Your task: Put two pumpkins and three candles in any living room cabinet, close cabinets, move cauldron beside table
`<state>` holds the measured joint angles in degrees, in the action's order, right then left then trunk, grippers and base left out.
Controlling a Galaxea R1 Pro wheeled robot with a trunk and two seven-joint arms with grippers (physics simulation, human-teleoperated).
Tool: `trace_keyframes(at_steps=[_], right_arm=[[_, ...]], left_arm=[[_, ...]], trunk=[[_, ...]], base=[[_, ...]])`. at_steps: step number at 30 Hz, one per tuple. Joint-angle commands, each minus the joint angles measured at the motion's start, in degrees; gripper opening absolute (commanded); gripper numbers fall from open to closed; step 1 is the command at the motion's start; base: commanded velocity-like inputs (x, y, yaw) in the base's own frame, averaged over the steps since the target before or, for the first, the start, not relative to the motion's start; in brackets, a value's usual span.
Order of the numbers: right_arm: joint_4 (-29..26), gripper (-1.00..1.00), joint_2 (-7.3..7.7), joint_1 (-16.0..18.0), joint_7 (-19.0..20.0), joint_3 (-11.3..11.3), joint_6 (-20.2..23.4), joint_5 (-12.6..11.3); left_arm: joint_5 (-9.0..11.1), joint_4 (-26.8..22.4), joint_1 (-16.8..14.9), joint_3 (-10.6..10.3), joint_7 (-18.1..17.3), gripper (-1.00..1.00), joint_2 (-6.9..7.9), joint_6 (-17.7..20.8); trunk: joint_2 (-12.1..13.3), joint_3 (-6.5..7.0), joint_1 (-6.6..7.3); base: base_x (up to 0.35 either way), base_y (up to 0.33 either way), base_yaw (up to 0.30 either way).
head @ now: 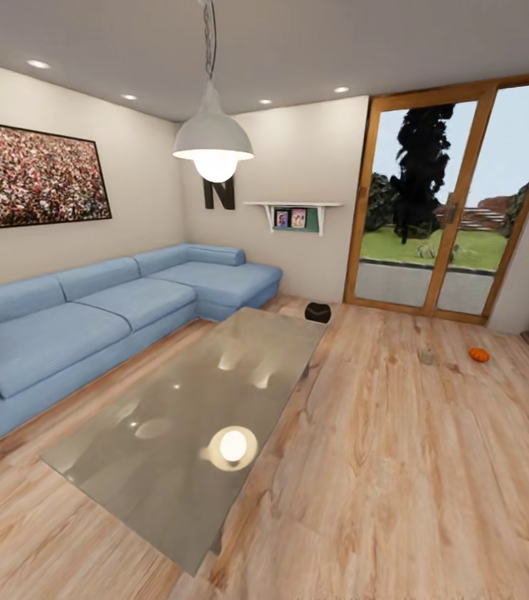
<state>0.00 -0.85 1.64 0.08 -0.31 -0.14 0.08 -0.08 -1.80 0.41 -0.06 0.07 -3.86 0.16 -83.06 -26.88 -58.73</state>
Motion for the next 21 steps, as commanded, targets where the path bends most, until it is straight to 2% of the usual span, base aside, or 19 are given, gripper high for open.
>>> trace_keyframes(at_steps=[1,21], right_arm=[[0.00,1.00,-0.01,0.03,0.01,-0.02,-0.02,0.01],[-0.02,1.00,0.12,0.03,-0.14,-0.04,-0.03,0.01]], left_arm=[[-0.01,-0.13,0.04,-0.01,0.01,1.00,0.00,0.02],[-0.16,-0.10,0.03,-0.02,-0.28,1.00,0.04,0.02]], trunk=[[-0.02,-0.05,0.00],[-0.02,-0.05,0.00]], base=[[0.000,0.000,-0.260],[0.000,0.012,-0.261]])
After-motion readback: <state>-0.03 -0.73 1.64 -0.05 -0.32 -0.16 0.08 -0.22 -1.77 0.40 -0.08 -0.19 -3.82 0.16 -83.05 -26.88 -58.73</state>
